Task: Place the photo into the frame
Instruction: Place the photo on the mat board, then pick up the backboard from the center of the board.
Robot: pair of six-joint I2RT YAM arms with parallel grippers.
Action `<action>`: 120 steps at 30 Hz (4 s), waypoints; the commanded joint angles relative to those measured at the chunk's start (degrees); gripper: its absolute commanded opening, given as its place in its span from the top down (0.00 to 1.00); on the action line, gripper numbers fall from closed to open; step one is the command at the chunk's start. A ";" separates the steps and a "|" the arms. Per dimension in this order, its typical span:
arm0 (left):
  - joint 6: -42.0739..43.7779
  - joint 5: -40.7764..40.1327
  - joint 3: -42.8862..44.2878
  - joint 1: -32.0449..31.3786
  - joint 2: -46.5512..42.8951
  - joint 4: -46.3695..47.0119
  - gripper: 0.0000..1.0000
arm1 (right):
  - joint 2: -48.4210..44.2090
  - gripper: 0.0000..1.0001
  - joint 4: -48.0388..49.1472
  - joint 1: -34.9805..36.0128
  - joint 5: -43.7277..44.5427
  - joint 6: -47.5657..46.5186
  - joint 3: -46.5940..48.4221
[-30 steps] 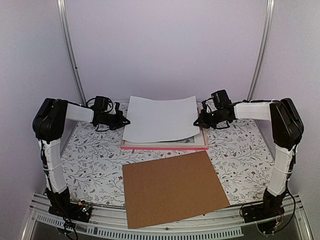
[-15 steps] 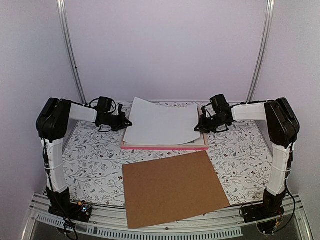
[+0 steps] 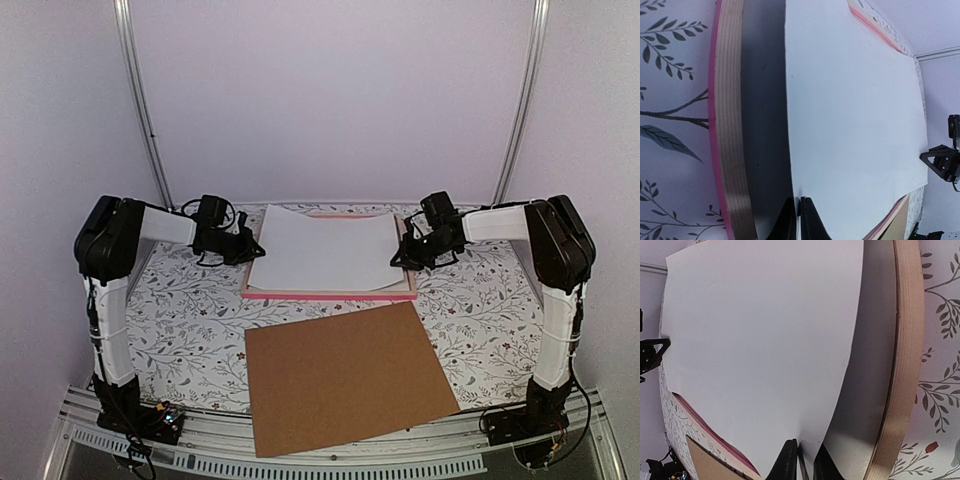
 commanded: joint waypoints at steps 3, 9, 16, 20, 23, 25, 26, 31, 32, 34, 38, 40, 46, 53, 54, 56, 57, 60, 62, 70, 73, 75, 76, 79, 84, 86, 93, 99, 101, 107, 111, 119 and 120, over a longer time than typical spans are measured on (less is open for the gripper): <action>1.33 -1.53 1.24 -0.60 0.53 -1.30 0.87 | 1.40 0.84 -1.39 -0.23 -0.09 -1.03 1.36; 1.36 -2.24 1.08 -0.70 0.29 -1.82 0.79 | 1.40 0.80 -1.74 -0.19 0.69 -1.13 1.58; 1.76 -2.97 1.34 -0.96 0.35 -2.92 0.66 | 1.19 0.75 -2.84 -0.23 2.42 -1.72 1.79; 1.96 -3.52 1.41 -1.09 0.11 -3.49 0.61 | 0.92 0.73 -3.32 -0.16 3.27 -1.91 1.77; 2.17 -3.90 1.43 -1.23 0.00 -3.86 0.58 | 0.67 0.72 -3.55 -0.20 3.80 -2.08 1.78; 2.48 -4.38 1.51 -1.38 -0.21 -4.42 0.56 | 0.46 0.71 -3.71 -0.29 4.33 -2.17 1.85; 2.56 -4.69 1.51 -1.43 -0.26 -4.67 0.56 | 0.35 0.71 -3.90 -0.31 4.59 -2.24 1.86; 2.82 -5.96 1.22 -1.49 -1.08 -5.46 0.54 | -0.04 0.70 -4.37 -0.31 5.37 -2.48 1.94; 2.86 -6.16 1.12 -1.47 -1.28 -5.54 0.53 | -0.09 0.69 -4.45 -0.31 5.38 -2.52 2.02; 2.92 -6.59 0.99 -1.63 -1.54 -5.85 0.52 | -0.02 0.69 -4.67 -0.34 5.65 -2.61 2.13; 3.12 -7.40 0.99 -1.82 -1.93 -6.38 0.52 | 0.00 0.68 -5.25 -0.40 6.04 -2.95 2.44; 3.11 -7.54 0.88 -1.85 -2.08 -6.46 0.51 | 0.01 0.68 -5.48 -0.40 6.33 -3.05 2.76; 3.45 -8.36 0.80 -2.01 -2.37 -6.90 0.49 | -0.09 0.67 -6.39 -0.49 7.13 -3.49 3.48; 3.88 -9.45 1.16 -2.02 -2.54 -7.56 0.44 | -0.77 0.66 -7.02 -0.65 8.09 -4.00 3.46; 3.92 -9.51 1.16 -1.98 -2.62 -7.60 0.43 | -1.03 0.66 -7.02 -0.73 8.21 -4.02 3.44; 3.90 -9.55 1.08 -2.06 -2.64 -7.62 0.42 | -1.36 0.66 -7.11 -0.82 8.41 -4.09 3.48; 3.96 -9.47 1.12 -2.08 -2.58 -7.65 0.41 | -1.60 0.66 -7.11 -0.84 8.45 -4.15 3.52; 4.08 -9.21 1.24 -2.30 -2.25 -7.72 0.40 | -1.74 0.66 -7.11 -0.93 8.43 -4.26 3.57; 4.16 -9.13 1.38 -2.53 -2.11 -7.78 0.40 | -1.68 0.66 -7.09 -0.92 8.26 -4.20 3.48; 4.34 -11.52 1.15 -2.92 -2.93 -9.29 0.38 | -1.67 0.66 -7.02 -0.86 8.13 -4.37 3.26; 4.65 -13.45 0.74 -3.09 -4.12 -9.79 0.38 | -1.84 0.65 -7.02 -0.92 8.15 -4.46 3.26; 5.17 -15.25 0.73 -3.22 -4.86 -10.50 0.38 | -1.93 0.65 -7.04 -0.86 8.12 -4.46 3.26; 5.32 -15.91 0.72 -3.31 -5.24 -10.81 0.37 | -1.98 0.65 -7.02 -0.92 8.15 -4.46 3.26; 6.12 -17.83 0.80 -3.74 -6.28 -11.41 0.37 | -2.23 0.65 -7.06 -0.86 8.26 -4.51 3.18; 6.69 -19.81 0.52 -4.03 -8.11 -12.21 0.35 | -3.33 0.65 -6.77 -0.92 8.91 -4.61 2.61; 6.82 -20.44 0.11 -4.11 -9.33 -12.08 0.35 | -4.21 0.65 -6.63 -0.92 9.35 -4.72 2.20; 7.36 -20.80 -3.47 -4.70 -16.01 -10.98 0.34 | -10.61 0.54 -2.56 -0.88 8.98 -6.27 -3.93; 8.17 -18.70 -11.88 -6.42 -25.53 -10.01 0.28 | -17.88 0.38 -3.48 -0.80 8.90 -7.86 -11.23; 7.97 -17.23 -15.86 -7.05 -28.98 -9.12 0.22 | -20.39 0.31 -3.88 -0.45 8.57 -8.19 -14.31; 5.48 -16.48 -27.72 -10.33 -40.09 -7.96 0.06 | -27.22 0.17 -5.18 2.40 7.31 -9.11 -22.57; 1.04 -15.39 -35.40 -13.46 -47.11 -8.06 0.01 | -28.71 0.16 -5.35 4.45 5.99 -8.71 -26.71; -6.66 -15.67 -46.28 -19.02 -55.26 -8.54 0.01 | -30.61 0.18 -2.98 6.18 5.03 -5.42 -33.46; -7.25 -16.04 -46.97 -19.68 -55.63 -8.59 0.01 | -30.91 0.18 -2.88 6.27 4.89 -5.25 -34.10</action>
